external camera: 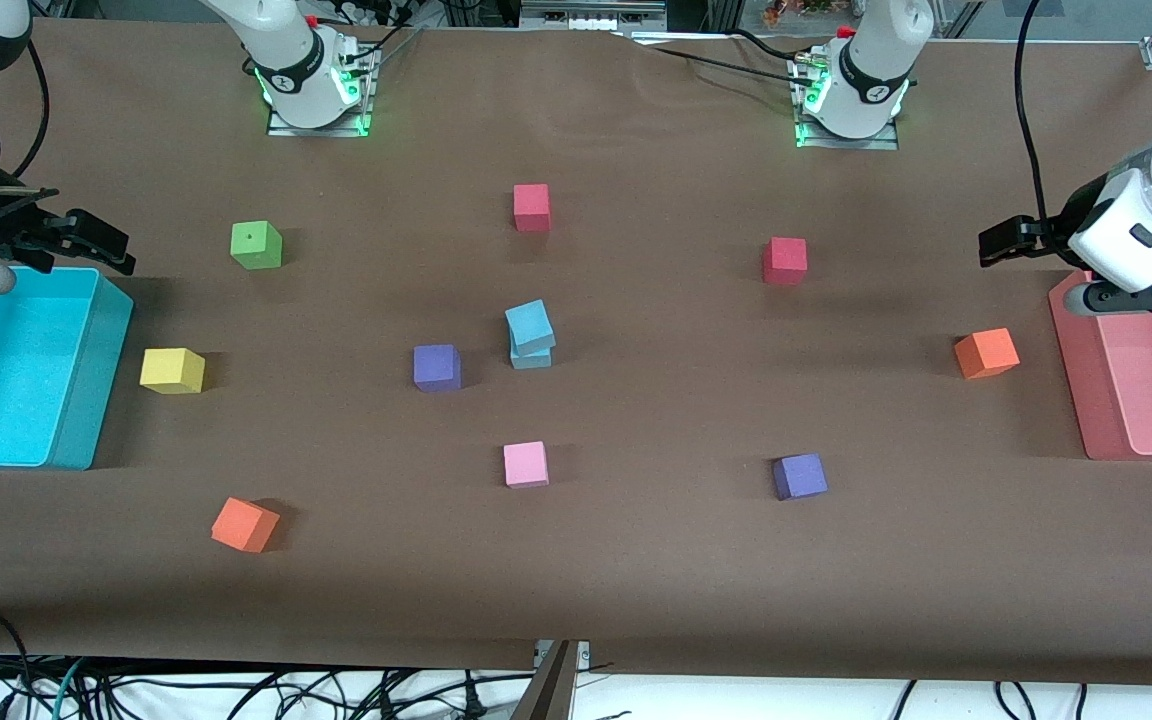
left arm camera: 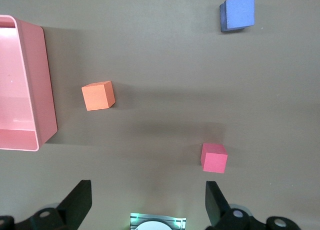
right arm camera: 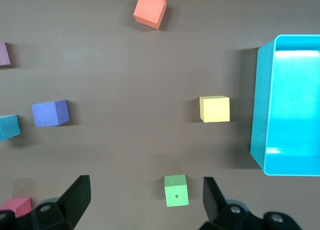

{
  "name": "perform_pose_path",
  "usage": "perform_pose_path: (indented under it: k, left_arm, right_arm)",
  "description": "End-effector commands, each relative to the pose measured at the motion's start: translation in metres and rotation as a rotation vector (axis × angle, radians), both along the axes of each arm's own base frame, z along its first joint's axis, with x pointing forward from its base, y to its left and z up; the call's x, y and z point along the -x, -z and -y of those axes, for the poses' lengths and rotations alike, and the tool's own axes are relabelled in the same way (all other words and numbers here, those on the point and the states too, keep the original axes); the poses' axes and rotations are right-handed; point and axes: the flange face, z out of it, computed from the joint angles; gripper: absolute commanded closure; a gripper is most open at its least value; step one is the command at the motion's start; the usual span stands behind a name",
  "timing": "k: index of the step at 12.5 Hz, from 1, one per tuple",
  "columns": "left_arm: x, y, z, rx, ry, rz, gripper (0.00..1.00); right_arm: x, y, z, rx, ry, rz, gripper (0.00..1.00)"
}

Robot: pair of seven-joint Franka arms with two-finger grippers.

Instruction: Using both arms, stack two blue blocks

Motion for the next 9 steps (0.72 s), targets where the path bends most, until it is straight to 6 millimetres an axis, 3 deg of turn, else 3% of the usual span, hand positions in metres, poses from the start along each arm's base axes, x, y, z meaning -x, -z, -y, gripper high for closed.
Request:
perform_pose_path:
  k: [1,9]
  left_arm:
    - [-0.0014,-0.0055,-0.0049,-0.010,0.001,-0.005,0.00]
    - [-0.0018,-0.0053,-0.0095,-0.006,-0.005,-0.004,0.00]
  right_arm:
    - [0.0073,-0.0041,0.0031,-0.002,0.006,0.008,0.01]
    - [0.0071,-0.0037,-0.0023,0.001,-0.003,0.005,0.01]
